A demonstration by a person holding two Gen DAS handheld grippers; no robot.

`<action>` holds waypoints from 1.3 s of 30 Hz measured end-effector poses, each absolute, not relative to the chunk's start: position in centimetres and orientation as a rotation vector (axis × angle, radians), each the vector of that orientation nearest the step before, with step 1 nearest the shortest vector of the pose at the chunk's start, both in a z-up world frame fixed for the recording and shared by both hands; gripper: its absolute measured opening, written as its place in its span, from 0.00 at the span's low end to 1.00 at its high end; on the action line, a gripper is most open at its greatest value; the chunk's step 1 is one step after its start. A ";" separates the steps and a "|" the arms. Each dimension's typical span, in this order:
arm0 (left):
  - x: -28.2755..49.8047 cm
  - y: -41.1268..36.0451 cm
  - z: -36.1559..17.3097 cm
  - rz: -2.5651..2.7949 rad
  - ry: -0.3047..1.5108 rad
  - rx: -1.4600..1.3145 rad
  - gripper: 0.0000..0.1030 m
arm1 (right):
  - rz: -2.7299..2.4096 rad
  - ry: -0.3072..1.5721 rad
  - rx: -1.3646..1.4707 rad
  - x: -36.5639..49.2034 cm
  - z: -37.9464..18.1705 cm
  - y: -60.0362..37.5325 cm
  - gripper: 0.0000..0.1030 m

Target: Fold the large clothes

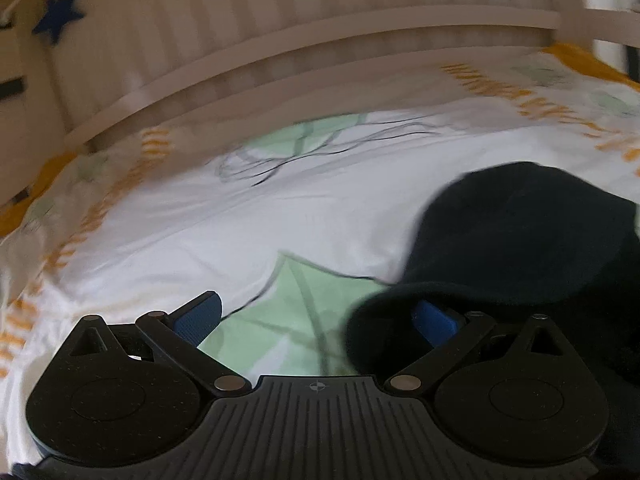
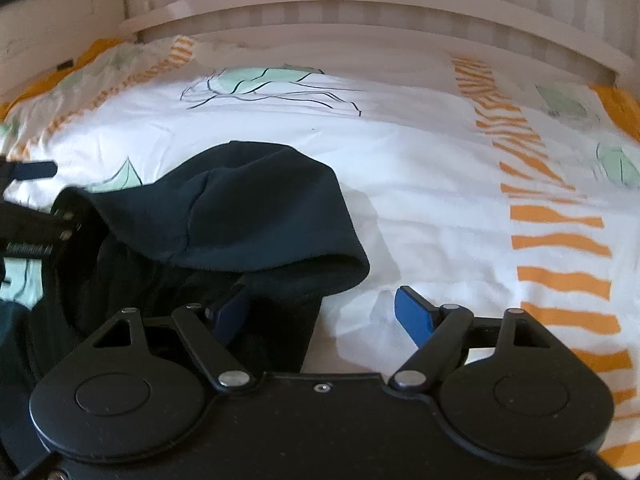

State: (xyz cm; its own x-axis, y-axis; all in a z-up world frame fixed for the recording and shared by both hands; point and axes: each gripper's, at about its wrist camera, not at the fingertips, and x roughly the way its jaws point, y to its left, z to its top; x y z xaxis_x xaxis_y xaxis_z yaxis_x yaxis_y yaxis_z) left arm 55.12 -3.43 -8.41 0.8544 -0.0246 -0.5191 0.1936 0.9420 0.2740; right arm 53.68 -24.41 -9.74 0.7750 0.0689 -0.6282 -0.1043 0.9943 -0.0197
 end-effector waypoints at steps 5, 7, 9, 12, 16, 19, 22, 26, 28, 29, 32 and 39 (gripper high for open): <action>55.4 0.9 -7.9 -0.028 0.550 0.128 1.00 | -0.042 0.612 -0.159 55.2 -8.9 -24.3 0.69; 55.4 2.3 -8.2 -0.052 0.571 0.063 1.00 | -0.098 0.578 -0.130 55.3 -8.4 -25.3 0.68; 55.0 2.6 -8.7 -0.072 0.576 0.067 1.00 | -0.090 0.554 -0.090 54.8 -8.1 -26.0 0.67; 54.8 2.6 -9.4 -0.105 0.604 0.116 1.00 | -0.064 0.563 -0.125 54.2 -8.5 -25.9 0.67; 55.0 2.2 -10.0 -0.198 0.705 0.230 1.00 | -0.042 0.685 -0.149 54.4 -10.2 -26.7 0.67; 54.4 2.3 -9.4 -0.240 0.720 0.286 1.00 | -0.035 0.725 -0.090 54.0 -10.7 -28.4 0.67; 53.6 3.1 -7.8 -0.287 0.707 0.301 1.00 | -0.015 0.731 -0.050 53.3 -9.9 -29.5 0.67; 52.6 4.5 -4.6 -0.324 0.625 0.180 1.00 | 0.048 0.646 -0.056 51.4 -7.5 -29.4 0.67; 53.2 4.6 -3.2 -0.300 0.590 0.088 1.00 | 0.075 0.584 -0.042 51.3 -6.2 -29.0 0.67; 53.8 4.2 -2.9 -0.286 0.578 0.052 1.00 | 0.086 0.555 -0.026 51.6 -5.7 -28.6 0.67; 56.1 1.9 -2.8 -0.243 0.587 0.029 1.00 | 0.098 0.529 -0.012 53.3 -5.1 -26.9 0.67; 58.2 -4.1 -7.3 -0.245 0.671 0.166 1.00 | 0.065 0.560 -0.005 57.2 -7.1 -24.2 0.67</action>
